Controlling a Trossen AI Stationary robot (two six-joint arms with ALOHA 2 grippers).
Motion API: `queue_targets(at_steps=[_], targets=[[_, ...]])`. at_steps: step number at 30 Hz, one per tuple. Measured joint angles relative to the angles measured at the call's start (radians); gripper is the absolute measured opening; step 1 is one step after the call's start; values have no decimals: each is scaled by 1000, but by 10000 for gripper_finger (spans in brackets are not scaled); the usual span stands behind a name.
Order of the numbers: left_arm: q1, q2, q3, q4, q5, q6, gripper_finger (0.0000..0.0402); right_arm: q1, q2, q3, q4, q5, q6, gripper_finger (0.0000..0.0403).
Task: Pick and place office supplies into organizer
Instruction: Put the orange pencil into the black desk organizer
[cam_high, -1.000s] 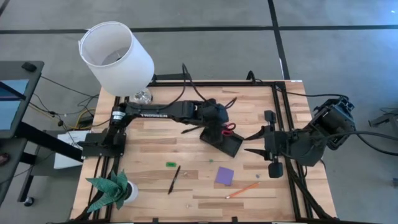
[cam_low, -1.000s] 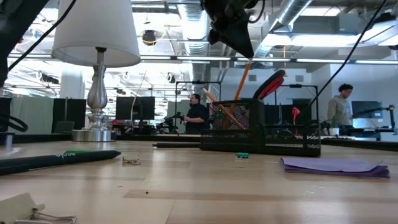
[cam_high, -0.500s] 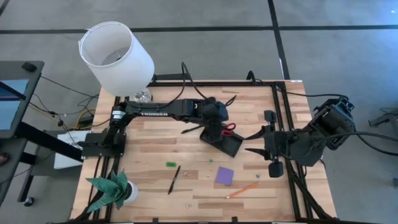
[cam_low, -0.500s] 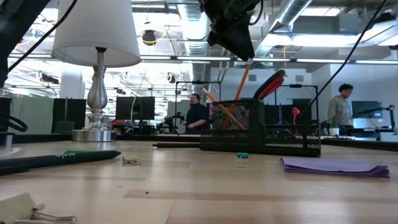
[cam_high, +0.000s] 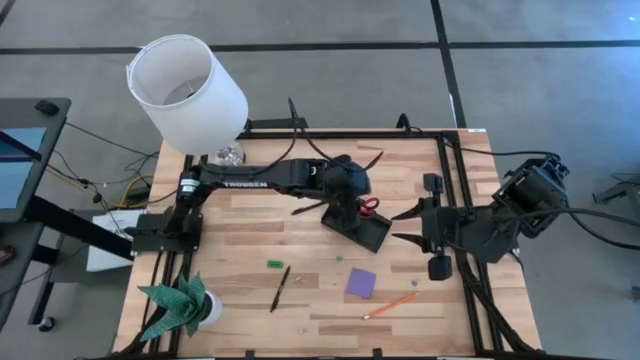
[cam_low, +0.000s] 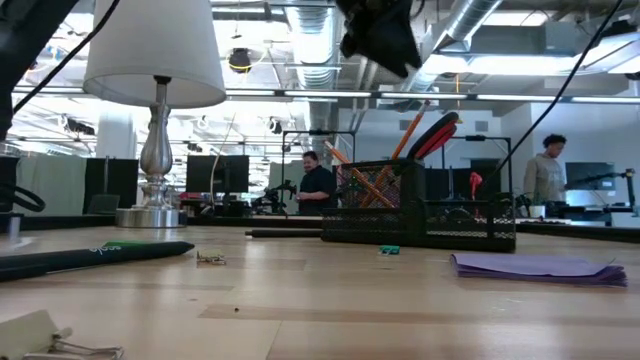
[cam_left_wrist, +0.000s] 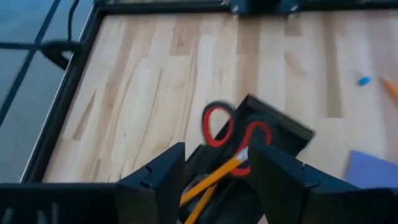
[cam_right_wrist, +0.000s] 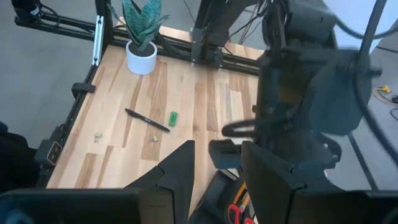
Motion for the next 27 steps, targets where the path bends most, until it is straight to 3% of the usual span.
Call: queue_targets(at_steps=[4, 8, 12, 17, 23, 27], targets=[[-20, 0, 120, -92, 7, -4, 169, 2, 0, 0, -8, 0, 7, 129], [-35, -10, 288, -286, -1, -49, 161, 11, 0, 0, -69, 3, 88, 129], [-53, -141, 226, -310, -38, -53, 158, 49, -1, -6, -186, 72, 299, 129], [-76, -264, 229, -447, -190, -102, 157, 116, -8, -101, -120, 43, 424, 129], [-82, -346, 228, -532, -241, -107, 157, 192, 36, -327, -100, 43, 705, 129], [-60, -353, 227, -536, -265, -103, 157, 196, 95, -482, 3, -21, 800, 129]])
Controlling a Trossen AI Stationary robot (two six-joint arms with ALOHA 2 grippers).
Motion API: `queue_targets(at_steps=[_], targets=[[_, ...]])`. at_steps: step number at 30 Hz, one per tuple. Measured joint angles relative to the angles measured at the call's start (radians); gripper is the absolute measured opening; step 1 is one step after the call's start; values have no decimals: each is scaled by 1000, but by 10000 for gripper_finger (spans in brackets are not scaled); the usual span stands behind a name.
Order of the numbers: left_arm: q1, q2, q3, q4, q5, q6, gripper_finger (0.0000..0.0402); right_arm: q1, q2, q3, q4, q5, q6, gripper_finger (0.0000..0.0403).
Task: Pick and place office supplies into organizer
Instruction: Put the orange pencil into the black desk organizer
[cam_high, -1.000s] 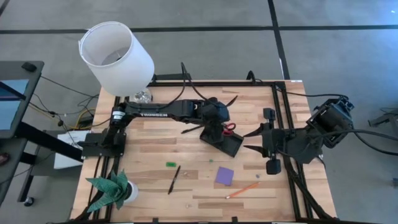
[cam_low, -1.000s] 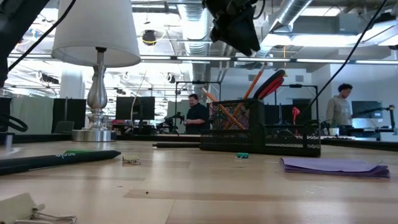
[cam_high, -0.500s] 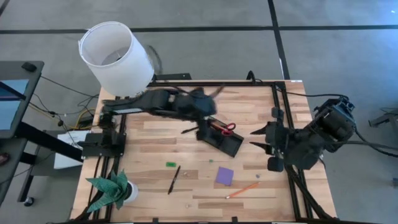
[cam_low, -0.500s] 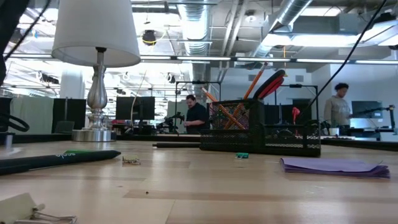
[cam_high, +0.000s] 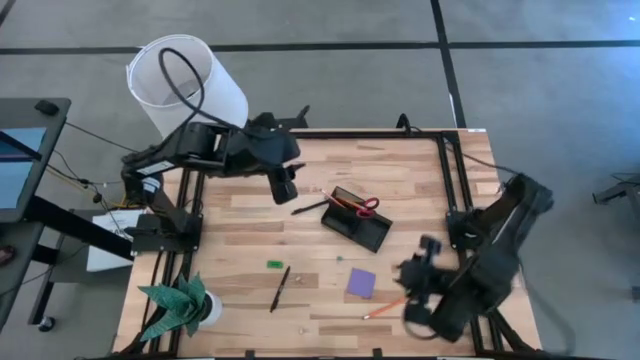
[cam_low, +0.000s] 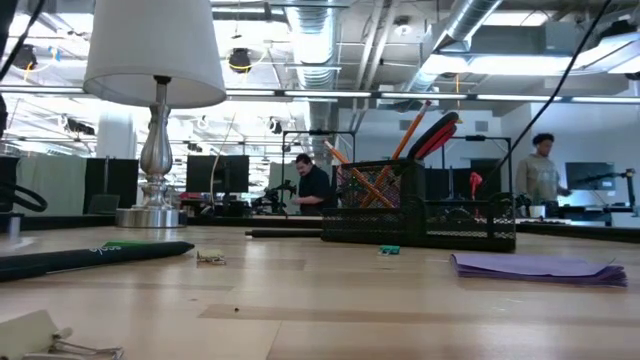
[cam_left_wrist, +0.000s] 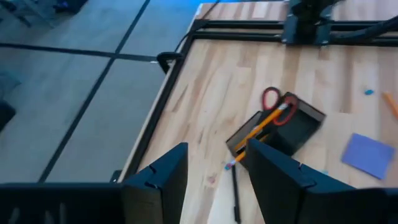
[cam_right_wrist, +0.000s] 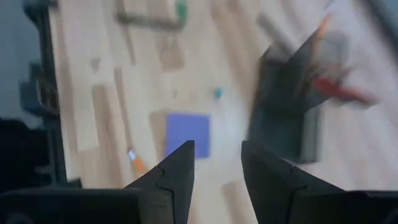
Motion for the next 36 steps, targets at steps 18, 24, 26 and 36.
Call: queue_targets(at_steps=[18, 24, 26, 36], targets=[[-14, 25, 0, -100, 9, -22, 157, -203, 469, 23, 345, -585, -322, 129], [-38, 25, 0, -113, 2, -22, 157, -237, 526, 104, 361, -645, -363, 129], [-41, 25, 0, -113, 2, -22, 157, -242, 544, 115, 377, -645, -405, 129], [-57, 25, 0, -120, 7, -22, 157, -233, 610, 117, 357, -716, -474, 129]])
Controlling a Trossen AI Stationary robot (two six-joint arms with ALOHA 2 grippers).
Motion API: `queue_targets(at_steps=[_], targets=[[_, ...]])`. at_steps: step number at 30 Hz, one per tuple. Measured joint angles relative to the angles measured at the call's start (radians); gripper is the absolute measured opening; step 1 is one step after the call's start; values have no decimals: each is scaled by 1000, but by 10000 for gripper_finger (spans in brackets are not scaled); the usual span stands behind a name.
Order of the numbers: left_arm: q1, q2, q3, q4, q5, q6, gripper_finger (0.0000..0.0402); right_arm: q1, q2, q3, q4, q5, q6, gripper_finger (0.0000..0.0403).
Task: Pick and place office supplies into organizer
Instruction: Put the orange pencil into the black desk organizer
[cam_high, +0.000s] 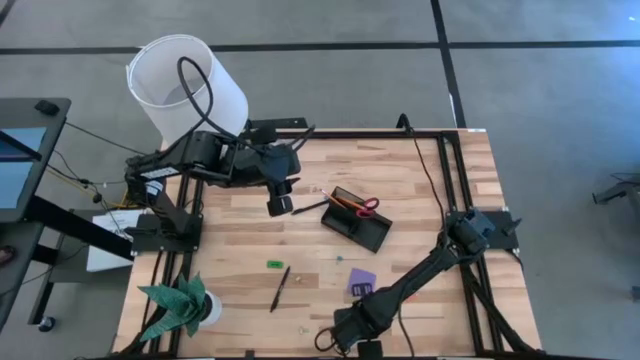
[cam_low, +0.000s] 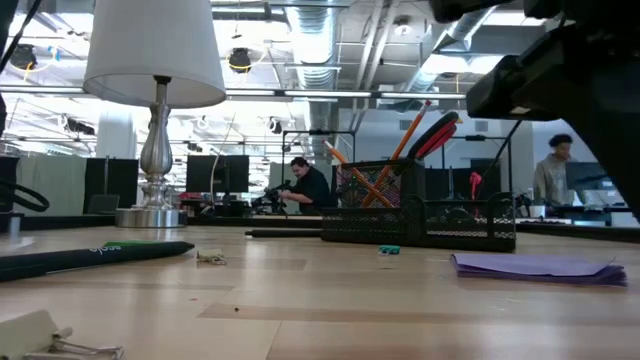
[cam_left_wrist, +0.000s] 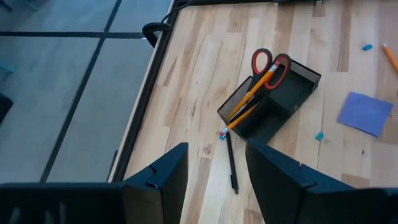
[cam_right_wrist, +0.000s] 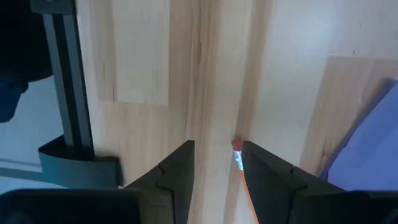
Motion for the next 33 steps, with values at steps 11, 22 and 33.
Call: queue_targets(at_steps=[11, 22, 33], targets=[[-35, 0, 0, 0, 0, -8, 157, 8, 0, 0, -23, 62, -5, 129], [-43, 0, 0, 1, -1, -8, 157, -9, 0, 3, -65, -23, -4, 129], [-43, 0, -1, 4, -4, -7, 157, -119, 0, 141, -170, -129, 50, 129]])
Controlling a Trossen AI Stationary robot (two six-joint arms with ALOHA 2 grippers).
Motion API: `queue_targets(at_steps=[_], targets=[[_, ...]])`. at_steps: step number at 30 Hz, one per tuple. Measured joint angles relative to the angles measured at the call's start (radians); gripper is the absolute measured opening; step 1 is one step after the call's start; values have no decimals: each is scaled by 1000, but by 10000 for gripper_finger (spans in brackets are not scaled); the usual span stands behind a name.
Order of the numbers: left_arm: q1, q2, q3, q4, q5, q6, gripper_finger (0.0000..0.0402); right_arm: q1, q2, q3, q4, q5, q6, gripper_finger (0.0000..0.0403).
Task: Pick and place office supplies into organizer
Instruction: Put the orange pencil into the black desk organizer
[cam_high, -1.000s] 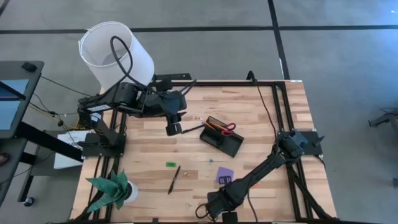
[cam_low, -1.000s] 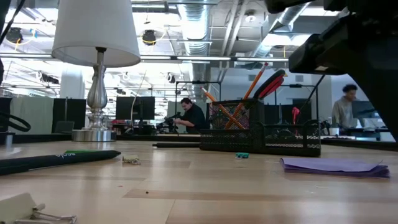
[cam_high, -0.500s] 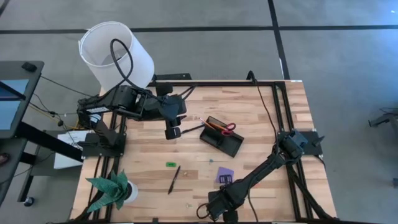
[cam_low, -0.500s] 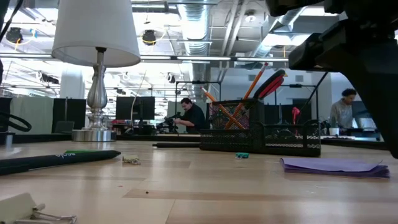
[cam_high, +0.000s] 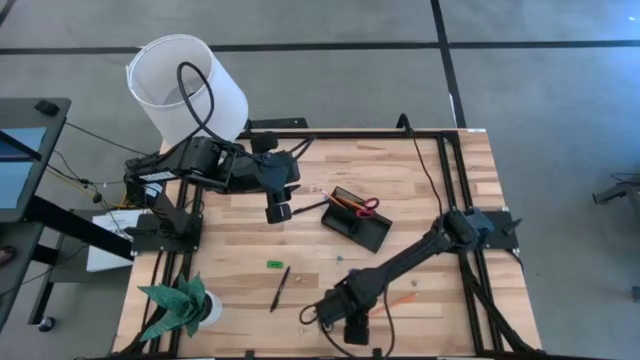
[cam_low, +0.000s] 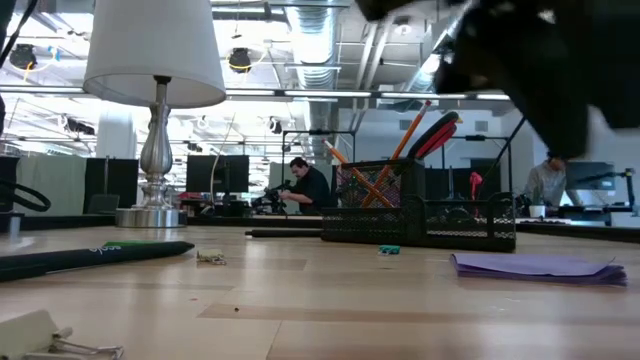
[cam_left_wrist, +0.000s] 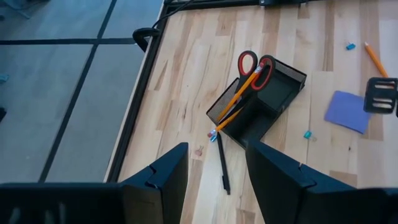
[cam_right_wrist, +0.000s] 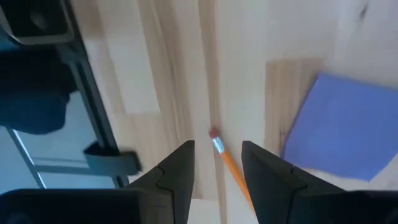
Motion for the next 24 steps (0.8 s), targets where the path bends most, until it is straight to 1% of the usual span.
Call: queue_targets(at_steps=[3, 6, 12, 14, 16, 18, 21, 23, 24], targets=[[0, 0, 0, -4, 0, 0, 158, -14, 0, 32, 2, 14, -2, 126], [0, 0, 0, -24, 0, 0, 158, -19, 0, 33, -11, 16, -11, 122], [0, 0, 0, -45, -1, 0, 158, -17, 50, 34, -92, -68, 16, 120], [0, 0, 0, -44, -2, 0, 158, -20, 79, 64, -122, -91, 26, 120], [0, 0, 0, -44, -2, 0, 158, -26, 124, 115, -162, -114, 20, 120], [0, 0, 0, -44, -2, 0, 158, -33, 182, 194, -190, -133, -18, 120], [0, 0, 0, -44, -2, 0, 157, -33, 259, 346, -282, -127, -86, 120], [0, 0, 0, -44, -2, 0, 157, -33, 308, 440, -367, -100, -124, 120], [0, 0, 0, -45, -2, 0, 157, -31, 318, 443, -368, -87, -131, 120]])
